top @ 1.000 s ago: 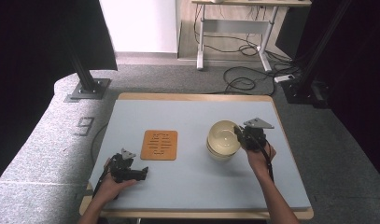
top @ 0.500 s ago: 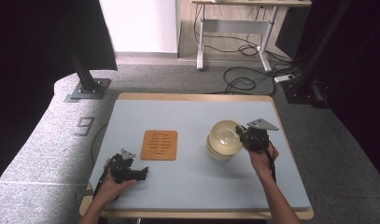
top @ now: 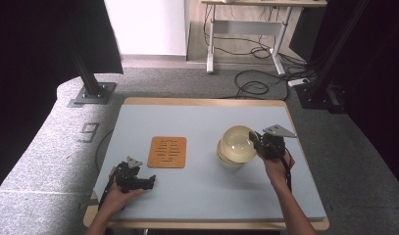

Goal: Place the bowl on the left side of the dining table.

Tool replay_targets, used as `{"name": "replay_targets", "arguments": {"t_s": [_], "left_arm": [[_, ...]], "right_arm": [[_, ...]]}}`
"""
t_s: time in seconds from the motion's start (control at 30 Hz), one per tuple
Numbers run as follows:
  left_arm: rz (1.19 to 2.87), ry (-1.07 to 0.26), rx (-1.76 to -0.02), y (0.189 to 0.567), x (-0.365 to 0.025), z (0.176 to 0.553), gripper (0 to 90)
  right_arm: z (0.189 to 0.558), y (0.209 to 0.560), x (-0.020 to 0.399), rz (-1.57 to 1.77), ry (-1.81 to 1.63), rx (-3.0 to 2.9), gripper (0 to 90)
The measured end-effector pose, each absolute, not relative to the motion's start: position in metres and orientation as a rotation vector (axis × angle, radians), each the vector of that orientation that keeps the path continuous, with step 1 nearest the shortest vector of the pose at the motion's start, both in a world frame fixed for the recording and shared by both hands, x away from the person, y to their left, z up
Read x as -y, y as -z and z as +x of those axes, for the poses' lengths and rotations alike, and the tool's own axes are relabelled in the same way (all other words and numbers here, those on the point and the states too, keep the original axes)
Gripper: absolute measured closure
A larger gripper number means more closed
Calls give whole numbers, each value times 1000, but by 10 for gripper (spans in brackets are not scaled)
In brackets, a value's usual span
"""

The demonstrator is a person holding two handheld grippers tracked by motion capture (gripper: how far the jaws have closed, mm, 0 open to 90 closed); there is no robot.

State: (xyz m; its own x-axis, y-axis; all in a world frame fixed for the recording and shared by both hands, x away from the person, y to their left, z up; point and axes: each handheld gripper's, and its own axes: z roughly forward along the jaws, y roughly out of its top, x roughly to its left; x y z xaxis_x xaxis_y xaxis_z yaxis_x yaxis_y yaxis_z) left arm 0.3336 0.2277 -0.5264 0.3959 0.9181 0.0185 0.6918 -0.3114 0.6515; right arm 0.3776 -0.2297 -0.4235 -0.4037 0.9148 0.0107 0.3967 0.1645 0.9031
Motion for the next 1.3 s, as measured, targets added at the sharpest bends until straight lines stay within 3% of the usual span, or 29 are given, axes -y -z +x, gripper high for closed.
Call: {"name": "replay_targets", "arguments": {"t_s": [1.3], "left_arm": [[2095,-517,-1378,526,-228,335,8]], "right_arm": [[375,416,203,1182,-1279,-1904,810]]}}
